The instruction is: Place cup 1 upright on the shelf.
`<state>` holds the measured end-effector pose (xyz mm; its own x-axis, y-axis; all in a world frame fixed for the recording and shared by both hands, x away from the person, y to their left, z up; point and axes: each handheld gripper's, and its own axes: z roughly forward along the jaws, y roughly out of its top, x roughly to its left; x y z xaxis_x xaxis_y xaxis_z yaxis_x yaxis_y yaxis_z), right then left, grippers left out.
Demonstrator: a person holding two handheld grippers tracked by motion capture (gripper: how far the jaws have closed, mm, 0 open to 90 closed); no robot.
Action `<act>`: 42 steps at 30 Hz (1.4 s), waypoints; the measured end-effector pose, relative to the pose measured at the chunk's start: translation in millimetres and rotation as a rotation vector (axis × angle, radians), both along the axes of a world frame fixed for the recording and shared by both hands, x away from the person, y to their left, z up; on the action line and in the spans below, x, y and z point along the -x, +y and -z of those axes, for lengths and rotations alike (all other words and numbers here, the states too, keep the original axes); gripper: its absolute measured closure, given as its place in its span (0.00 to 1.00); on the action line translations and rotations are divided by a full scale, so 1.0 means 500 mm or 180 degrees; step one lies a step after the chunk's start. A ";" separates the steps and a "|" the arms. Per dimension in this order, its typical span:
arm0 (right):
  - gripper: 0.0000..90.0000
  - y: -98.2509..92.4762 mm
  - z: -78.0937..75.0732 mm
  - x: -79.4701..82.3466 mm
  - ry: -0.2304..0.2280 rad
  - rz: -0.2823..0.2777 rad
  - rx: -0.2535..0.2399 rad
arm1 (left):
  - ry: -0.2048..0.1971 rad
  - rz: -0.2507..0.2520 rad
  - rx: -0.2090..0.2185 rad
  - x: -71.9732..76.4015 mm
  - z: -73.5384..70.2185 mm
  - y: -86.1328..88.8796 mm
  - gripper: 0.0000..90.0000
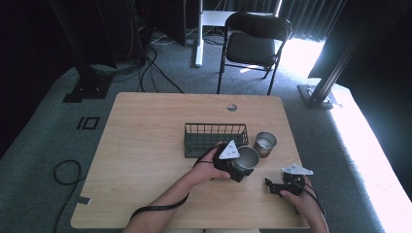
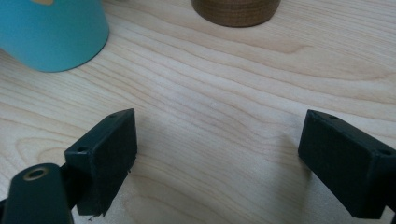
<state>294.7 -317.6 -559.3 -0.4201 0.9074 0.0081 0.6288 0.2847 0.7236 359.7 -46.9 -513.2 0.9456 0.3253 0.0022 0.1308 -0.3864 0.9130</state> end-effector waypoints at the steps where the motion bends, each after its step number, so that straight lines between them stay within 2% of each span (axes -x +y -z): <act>1: 0.13 0.000 0.000 0.000 0.0000 0.0000 0.0000 | -0.0015 -0.0005 -0.0010 0.001 0.001 -0.003 0.07; 4: 0.13 0.000 0.000 0.000 0.0000 -0.0001 0.0000 | -0.0022 -0.0019 0.0003 0.003 0.004 -0.011 0.07; 6: 0.13 0.000 0.000 0.000 0.0001 0.0000 -0.0001 | -0.0071 -0.0057 -0.0017 0.004 0.005 -0.015 0.09; 7: 0.12 0.000 0.000 0.000 0.0001 0.0000 -0.0001 | -0.0058 -0.0058 -0.0012 0.004 0.006 -0.018 0.14; 11: 0.13 0.000 0.000 0.000 0.0001 0.0000 -0.0002 | -0.0042 -0.0059 0.0025 0.005 0.008 -0.023 0.15; 15: 0.13 0.000 0.000 0.000 0.0000 0.0001 -0.0002 | -0.0040 -0.0028 -0.0003 0.005 0.005 -0.027 0.15; 18: 0.13 0.000 0.000 0.000 -0.0001 0.0001 0.0000 | -0.0014 -0.0003 0.0039 0.007 0.001 -0.027 0.15; 28: 0.13 0.000 0.000 0.000 -0.0007 -0.0002 0.0004 | -0.0016 0.0012 0.0140 0.010 -0.035 -0.014 0.15; 31: 0.13 0.000 0.000 0.000 -0.0001 0.0003 -0.0005 | 0.0033 0.0007 0.0233 0.011 -0.047 -0.009 0.15; 38: 0.13 0.000 0.000 0.000 -0.0003 -0.0001 0.0000 | -0.0018 0.0000 0.0261 0.014 -0.071 -0.002 0.15; 42: 0.13 0.000 0.000 0.000 -0.0002 -0.0003 0.0002 | -0.0045 -0.0008 0.0326 0.016 -0.090 0.005 0.15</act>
<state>294.7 -317.7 -559.2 -0.4211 0.9070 0.0073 0.6281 0.2858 0.7238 351.4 -44.3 -468.1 0.9449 0.3269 -0.0180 0.1186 -0.2906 0.9495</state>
